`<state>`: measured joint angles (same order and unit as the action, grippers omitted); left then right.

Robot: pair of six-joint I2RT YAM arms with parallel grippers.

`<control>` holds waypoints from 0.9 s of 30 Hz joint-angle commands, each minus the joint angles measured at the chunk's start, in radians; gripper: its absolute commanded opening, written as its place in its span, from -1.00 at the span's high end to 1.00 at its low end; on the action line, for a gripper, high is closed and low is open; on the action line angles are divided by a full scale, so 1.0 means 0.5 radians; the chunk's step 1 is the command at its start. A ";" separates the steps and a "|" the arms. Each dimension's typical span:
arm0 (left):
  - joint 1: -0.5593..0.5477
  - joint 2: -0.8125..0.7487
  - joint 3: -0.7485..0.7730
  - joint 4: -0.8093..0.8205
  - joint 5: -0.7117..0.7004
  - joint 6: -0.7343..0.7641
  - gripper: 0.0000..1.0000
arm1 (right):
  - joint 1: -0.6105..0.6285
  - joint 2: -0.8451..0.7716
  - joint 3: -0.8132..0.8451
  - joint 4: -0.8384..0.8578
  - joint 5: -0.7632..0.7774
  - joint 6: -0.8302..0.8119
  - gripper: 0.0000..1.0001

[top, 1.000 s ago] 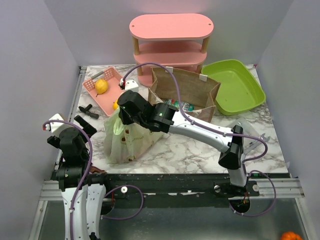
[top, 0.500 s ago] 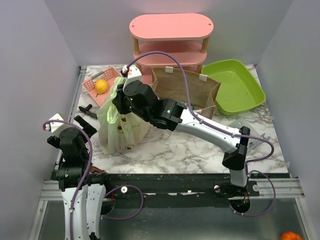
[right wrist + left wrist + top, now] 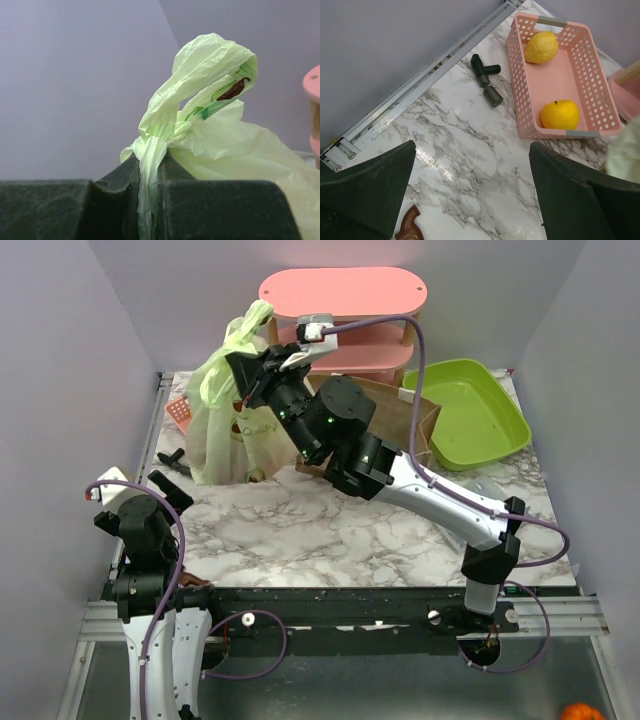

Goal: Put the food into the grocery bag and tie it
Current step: Pick up the grocery bag from the center of the board, then place the grocery bag in the grocery bag.

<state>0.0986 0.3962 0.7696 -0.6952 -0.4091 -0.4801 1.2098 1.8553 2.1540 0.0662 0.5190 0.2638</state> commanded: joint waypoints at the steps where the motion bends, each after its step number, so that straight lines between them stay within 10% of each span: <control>1: 0.015 -0.013 -0.018 0.044 0.051 0.023 -0.97 | 0.010 -0.038 0.130 0.645 0.200 -0.269 0.99; 14: 0.013 0.011 -0.027 0.074 0.130 0.046 -0.97 | 0.003 -0.055 -0.058 1.611 0.580 -1.462 0.99; 27: 0.009 0.024 -0.033 0.084 0.165 0.061 -0.97 | -0.270 -0.440 -0.694 1.536 0.546 -1.393 0.99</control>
<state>0.0982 0.4023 0.7605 -0.6758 -0.3538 -0.4603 1.1175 1.7527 1.8412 0.7780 0.8219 -0.4625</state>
